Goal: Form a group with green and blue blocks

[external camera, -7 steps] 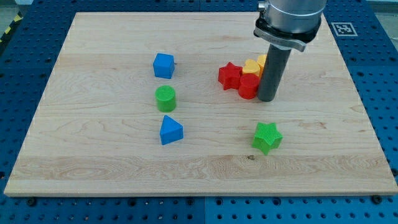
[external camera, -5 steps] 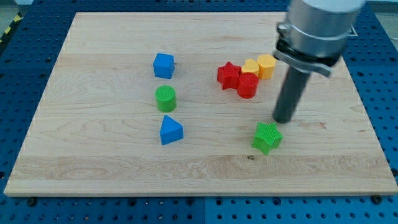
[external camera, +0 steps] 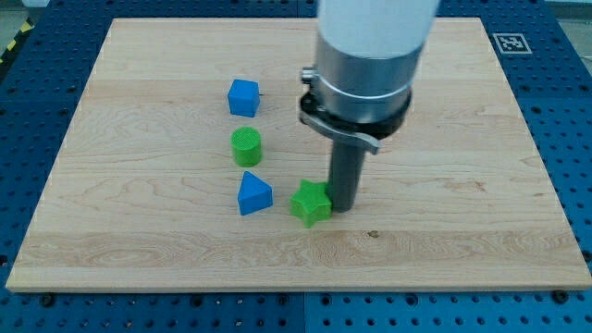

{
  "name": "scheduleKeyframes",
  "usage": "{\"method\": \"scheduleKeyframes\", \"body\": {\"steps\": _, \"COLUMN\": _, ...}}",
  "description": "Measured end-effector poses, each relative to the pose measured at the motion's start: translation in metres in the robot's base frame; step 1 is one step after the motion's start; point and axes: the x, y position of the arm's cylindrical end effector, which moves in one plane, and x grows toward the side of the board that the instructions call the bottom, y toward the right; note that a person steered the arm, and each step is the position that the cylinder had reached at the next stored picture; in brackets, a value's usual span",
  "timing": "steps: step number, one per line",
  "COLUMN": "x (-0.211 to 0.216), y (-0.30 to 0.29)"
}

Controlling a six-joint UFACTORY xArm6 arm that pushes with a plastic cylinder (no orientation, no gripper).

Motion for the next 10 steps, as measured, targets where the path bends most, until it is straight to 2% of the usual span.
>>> {"method": "scheduleKeyframes", "body": {"steps": 3, "x": 0.044, "y": -0.021}}
{"method": "scheduleKeyframes", "body": {"steps": 4, "x": 0.033, "y": -0.047}}
{"method": "scheduleKeyframes", "body": {"steps": 8, "x": -0.073, "y": -0.132}}
{"method": "scheduleKeyframes", "body": {"steps": 9, "x": -0.079, "y": -0.148}}
{"method": "scheduleKeyframes", "body": {"steps": 10, "x": -0.045, "y": -0.151}}
